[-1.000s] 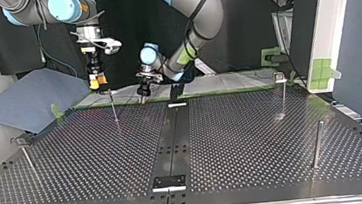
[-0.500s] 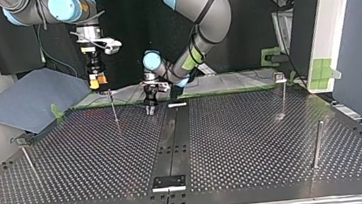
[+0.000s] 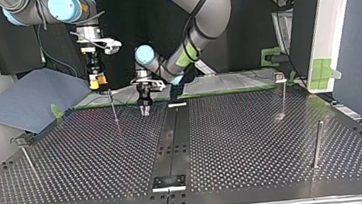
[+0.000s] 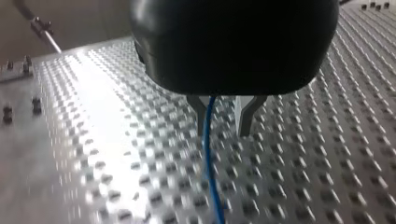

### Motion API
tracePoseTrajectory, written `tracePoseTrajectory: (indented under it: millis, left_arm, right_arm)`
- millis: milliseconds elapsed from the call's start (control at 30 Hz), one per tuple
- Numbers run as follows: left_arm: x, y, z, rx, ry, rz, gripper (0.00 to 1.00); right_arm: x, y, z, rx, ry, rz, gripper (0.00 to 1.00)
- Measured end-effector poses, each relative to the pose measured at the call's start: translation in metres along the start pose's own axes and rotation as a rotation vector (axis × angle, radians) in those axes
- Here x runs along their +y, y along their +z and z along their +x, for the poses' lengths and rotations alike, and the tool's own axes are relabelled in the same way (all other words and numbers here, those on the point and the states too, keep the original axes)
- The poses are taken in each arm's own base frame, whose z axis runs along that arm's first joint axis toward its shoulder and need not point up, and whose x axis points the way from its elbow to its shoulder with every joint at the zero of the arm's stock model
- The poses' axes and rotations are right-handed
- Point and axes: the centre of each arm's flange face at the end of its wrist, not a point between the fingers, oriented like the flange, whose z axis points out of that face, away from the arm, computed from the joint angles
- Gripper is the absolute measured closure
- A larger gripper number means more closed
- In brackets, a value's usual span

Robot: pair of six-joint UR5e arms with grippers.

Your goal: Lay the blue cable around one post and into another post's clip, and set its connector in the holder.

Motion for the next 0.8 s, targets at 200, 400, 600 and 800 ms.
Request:
tracePoseTrajectory:
  millis: [200,400,600,800]
  left_arm:
    - [-0.017,-0.007,-0.009,-0.038,0.021,-0.002,0.67]
    - [0.005,-0.010,-0.023,-0.076,-0.001,-0.029,0.67]
    - [0.040,-0.003,-0.043,-0.106,-0.004,-0.042,0.67]
    - [0.060,-0.010,-0.053,-0.124,0.000,-0.053,0.67]
  right_arm:
    - [0.000,0.000,0.000,-0.001,-0.001,0.000,0.00]
    - [0.000,0.000,0.000,-0.001,0.000,0.000,0.00]
    - [0.001,0.001,0.000,0.002,0.001,-0.002,0.00]
    - [0.003,0.001,0.000,0.000,0.006,-0.006,0.00]
